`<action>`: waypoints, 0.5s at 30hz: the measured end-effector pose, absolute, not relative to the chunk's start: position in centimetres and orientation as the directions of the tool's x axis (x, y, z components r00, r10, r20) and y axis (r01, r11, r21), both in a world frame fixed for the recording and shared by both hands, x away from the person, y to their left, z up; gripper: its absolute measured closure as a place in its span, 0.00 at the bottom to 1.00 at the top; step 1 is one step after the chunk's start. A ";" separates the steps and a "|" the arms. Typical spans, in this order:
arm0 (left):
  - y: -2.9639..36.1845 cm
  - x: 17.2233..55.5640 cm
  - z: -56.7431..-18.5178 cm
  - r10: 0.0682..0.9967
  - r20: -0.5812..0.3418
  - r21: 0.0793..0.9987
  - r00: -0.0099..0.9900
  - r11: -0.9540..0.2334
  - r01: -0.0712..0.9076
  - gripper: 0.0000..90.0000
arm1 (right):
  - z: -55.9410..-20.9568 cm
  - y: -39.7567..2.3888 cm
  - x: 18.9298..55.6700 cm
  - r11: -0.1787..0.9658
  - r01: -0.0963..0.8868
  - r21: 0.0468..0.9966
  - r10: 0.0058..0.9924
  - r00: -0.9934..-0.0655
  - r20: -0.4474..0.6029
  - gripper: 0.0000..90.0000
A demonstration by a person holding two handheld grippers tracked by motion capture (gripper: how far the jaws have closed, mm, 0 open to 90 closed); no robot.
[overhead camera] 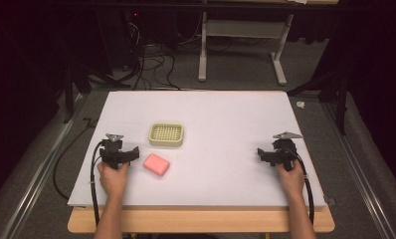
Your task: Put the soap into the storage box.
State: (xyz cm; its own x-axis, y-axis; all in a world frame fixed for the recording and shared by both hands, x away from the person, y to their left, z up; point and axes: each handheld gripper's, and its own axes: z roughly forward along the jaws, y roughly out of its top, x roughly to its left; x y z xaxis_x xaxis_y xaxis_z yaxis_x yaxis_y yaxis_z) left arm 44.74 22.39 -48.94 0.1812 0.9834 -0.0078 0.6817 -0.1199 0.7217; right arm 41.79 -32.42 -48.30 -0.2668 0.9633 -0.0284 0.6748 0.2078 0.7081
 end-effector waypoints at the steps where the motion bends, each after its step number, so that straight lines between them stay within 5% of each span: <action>1: 22.4 44.7 -48.9 0.983 -0.007 0.722 0.181 -0.120 0.681 0.15 | -48.3 -32.4 41.8 0.208 0.675 0.708 0.963 -0.266 -0.030 0.17; 15: 22.4 44.7 -48.9 0.983 -0.007 0.723 0.181 -0.120 0.681 0.15 | -48.3 -32.4 41.8 0.208 0.674 0.708 0.963 -0.267 -0.029 0.17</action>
State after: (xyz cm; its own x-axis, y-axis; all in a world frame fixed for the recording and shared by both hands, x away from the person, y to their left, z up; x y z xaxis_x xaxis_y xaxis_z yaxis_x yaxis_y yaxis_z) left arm 44.71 22.38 -48.95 0.1808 0.9835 -0.0071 0.6805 -0.1199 0.7228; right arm 41.79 -32.43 -48.30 -0.2669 0.9633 -0.0293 0.6745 0.2084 0.7083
